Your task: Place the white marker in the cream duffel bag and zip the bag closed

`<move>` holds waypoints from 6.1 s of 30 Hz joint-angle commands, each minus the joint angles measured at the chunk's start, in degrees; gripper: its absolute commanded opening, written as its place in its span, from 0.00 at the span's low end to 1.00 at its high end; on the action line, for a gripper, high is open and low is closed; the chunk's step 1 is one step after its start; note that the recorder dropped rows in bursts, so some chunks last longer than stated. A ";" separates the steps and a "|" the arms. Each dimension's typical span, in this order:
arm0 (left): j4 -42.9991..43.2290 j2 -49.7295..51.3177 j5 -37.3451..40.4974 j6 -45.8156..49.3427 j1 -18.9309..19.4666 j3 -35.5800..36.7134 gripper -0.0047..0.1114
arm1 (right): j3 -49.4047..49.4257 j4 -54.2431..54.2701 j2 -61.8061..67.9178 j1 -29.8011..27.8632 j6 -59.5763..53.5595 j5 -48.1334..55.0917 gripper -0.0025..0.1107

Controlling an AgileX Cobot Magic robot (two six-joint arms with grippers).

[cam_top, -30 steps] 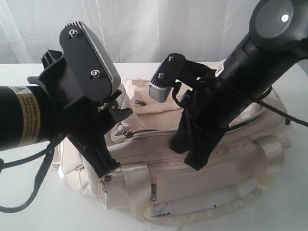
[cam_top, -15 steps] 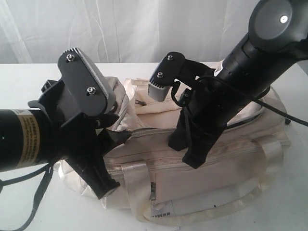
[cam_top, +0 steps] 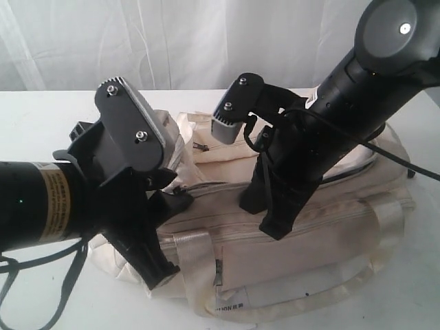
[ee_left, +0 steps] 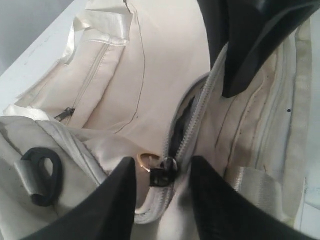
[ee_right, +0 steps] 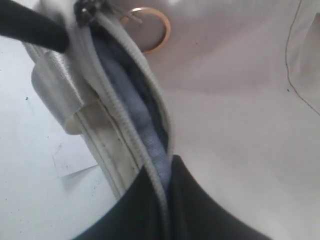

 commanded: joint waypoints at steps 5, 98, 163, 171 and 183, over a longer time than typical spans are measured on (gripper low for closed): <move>-0.23 3.39 0.41 0.05 0.03 0.29 0.39 | 2.17 0.56 -0.21 0.23 -0.53 -0.35 0.02; -3.81 -3.85 12.56 10.23 0.03 0.29 0.04 | 2.17 -1.19 -0.21 0.35 -0.73 -4.03 0.02; -4.67 -3.85 7.48 10.23 0.03 0.29 0.04 | -3.23 0.67 5.78 3.70 -3.56 -2.41 0.44; -5.18 -3.85 7.25 10.23 0.03 0.29 0.09 | -3.23 0.02 7.47 3.70 -3.66 -10.15 0.17; -7.58 -3.85 2.84 10.23 -0.09 0.29 0.40 | -5.34 -2.68 6.89 3.70 0.67 -13.15 0.03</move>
